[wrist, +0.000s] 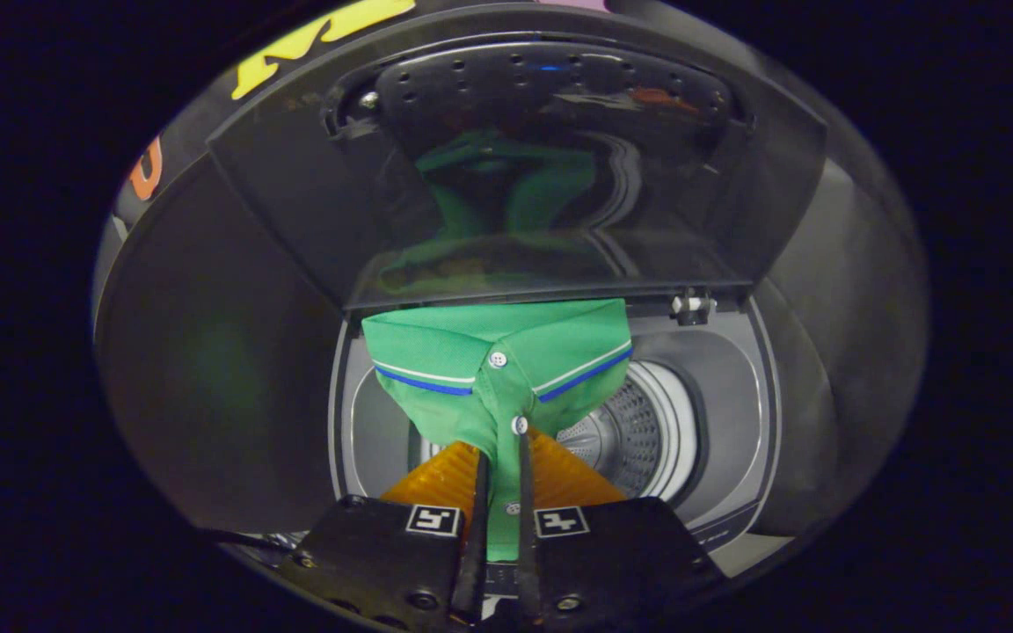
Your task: Put the clothes into the washing machine and then close the washing machine lid.
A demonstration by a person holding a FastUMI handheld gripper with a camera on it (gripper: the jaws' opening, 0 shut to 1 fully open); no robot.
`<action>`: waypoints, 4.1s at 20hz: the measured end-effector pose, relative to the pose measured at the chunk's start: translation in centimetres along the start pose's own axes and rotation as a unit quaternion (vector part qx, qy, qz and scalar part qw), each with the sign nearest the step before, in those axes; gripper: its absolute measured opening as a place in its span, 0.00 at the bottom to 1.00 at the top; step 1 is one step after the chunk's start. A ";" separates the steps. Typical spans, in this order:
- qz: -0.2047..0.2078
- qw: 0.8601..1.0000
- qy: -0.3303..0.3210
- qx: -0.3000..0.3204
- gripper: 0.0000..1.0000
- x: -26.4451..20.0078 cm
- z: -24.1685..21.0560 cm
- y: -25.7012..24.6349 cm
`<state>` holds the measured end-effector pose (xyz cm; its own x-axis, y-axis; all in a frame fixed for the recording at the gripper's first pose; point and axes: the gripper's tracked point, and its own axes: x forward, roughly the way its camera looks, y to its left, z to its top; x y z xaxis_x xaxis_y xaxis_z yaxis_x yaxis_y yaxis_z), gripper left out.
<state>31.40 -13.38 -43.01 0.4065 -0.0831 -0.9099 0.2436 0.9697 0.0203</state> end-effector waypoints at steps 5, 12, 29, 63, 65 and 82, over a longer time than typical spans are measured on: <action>0.004 1.000 -0.024 -0.011 0.48 -2.2 1.4 0.1; -0.010 0.989 -0.132 -0.062 0.50 -10.3 8.9 1.7; 0.005 0.969 -0.234 -0.075 0.65 -13.0 26.3 3.8; -0.010 0.936 -0.348 -0.058 0.65 -9.9 21.0 1.1; -0.006 0.935 -0.349 -0.058 0.65 -10.3 20.2 1.2; -0.022 0.946 -0.319 -0.051 0.79 -11.3 11.7 -0.7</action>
<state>36.95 -15.80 -27.94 0.8550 -0.2142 -0.4723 0.1997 0.9765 -0.0814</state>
